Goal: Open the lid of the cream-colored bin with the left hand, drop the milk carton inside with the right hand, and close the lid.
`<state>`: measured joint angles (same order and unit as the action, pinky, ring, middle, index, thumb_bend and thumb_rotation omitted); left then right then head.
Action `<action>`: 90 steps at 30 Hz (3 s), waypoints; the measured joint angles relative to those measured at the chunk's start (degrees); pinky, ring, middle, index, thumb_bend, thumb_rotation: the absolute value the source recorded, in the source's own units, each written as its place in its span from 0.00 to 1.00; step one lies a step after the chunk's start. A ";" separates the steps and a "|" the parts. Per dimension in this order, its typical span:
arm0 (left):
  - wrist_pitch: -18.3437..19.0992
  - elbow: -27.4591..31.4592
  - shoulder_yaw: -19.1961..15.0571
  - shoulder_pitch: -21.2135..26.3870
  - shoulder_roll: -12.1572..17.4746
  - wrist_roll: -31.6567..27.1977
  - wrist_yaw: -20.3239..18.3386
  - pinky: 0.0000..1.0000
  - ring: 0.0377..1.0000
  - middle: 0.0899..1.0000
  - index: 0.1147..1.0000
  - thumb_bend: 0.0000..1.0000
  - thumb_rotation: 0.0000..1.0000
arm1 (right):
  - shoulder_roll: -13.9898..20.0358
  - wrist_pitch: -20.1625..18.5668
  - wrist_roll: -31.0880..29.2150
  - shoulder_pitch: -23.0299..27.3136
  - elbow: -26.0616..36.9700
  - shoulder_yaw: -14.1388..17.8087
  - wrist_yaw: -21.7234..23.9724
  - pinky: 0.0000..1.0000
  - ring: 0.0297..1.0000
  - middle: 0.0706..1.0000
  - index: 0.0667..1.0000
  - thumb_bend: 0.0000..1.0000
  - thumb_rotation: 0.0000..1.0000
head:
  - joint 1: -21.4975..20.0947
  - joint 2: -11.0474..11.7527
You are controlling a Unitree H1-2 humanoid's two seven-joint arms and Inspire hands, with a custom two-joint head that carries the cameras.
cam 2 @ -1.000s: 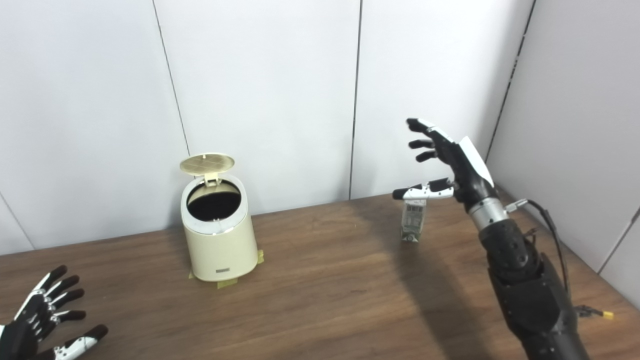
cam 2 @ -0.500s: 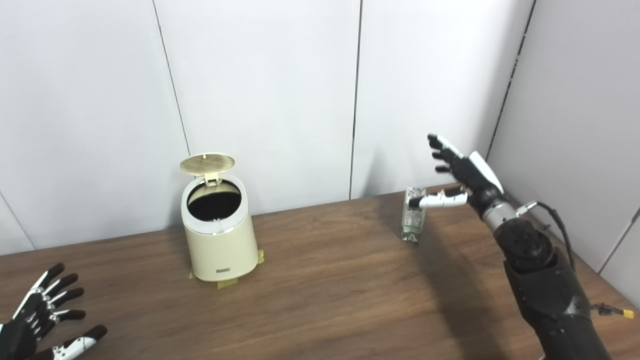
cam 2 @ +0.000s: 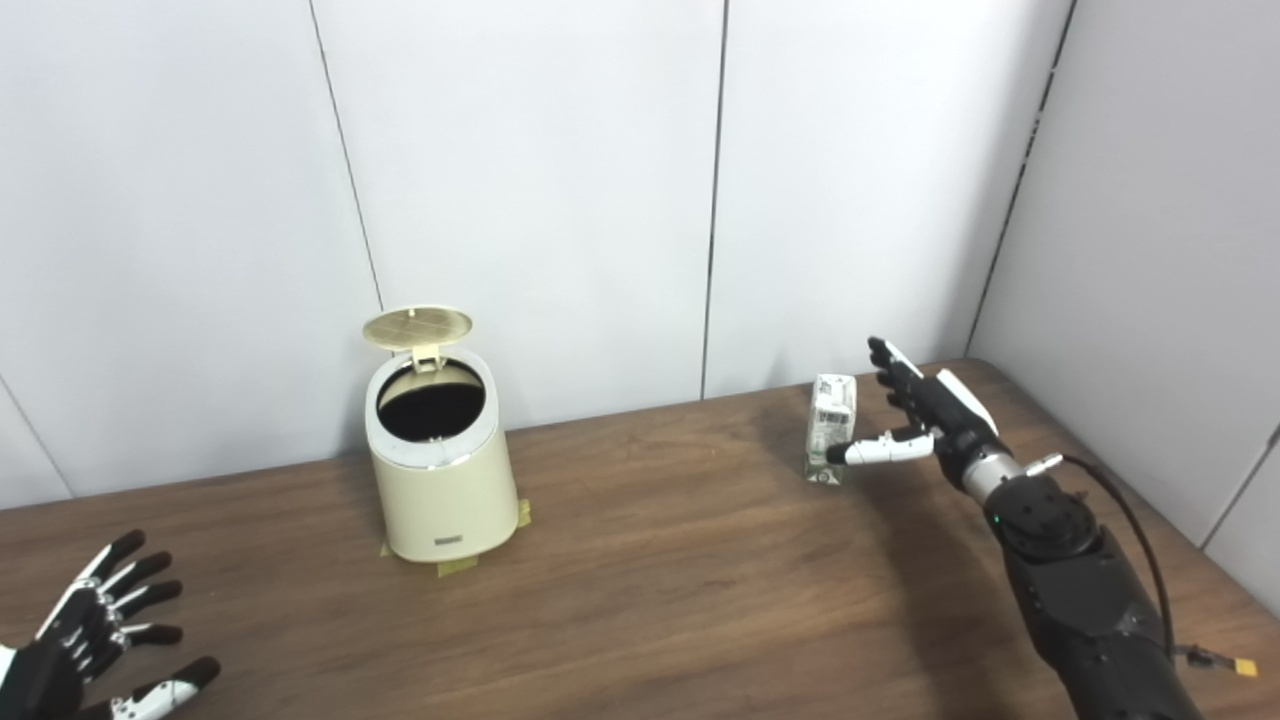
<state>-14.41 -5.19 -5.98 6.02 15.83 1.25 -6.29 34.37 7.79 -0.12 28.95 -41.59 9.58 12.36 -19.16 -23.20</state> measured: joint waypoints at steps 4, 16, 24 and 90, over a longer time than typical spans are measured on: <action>0.00 -0.44 0.02 0.00 -0.02 1.06 0.02 0.63 0.77 0.83 0.92 0.72 0.03 | -0.10 1.30 0.78 0.99 -3.39 -0.84 -1.19 0.89 0.95 0.98 0.99 0.84 0.10 | 0.26 0.09; -0.05 -0.31 0.10 -0.02 -0.47 1.70 0.00 0.63 0.77 0.83 0.91 0.71 0.00 | -3.33 2.12 -0.76 2.38 -6.57 -0.55 -3.42 0.84 0.88 0.92 0.91 0.78 0.00 | 0.53 0.00; -0.04 0.42 0.15 -0.07 -0.47 1.58 -0.39 0.65 0.79 0.85 0.92 0.71 0.00 | -4.40 2.18 -1.47 3.22 -6.71 -0.73 -3.56 0.84 0.86 0.90 0.90 0.79 0.01 | 0.62 -0.35; -0.22 0.53 2.46 0.22 -2.76 2.07 0.28 0.64 0.79 0.86 0.91 0.74 0.07 | -25.86 3.10 13.13 6.49 26.45 -10.68 -15.99 0.36 0.40 0.43 0.47 0.52 0.00 | 16.61 -1.14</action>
<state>-14.63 -4.66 -3.52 6.24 13.07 3.32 -6.01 8.51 10.89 13.01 35.44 -15.14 -1.10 -3.63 -2.55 -24.35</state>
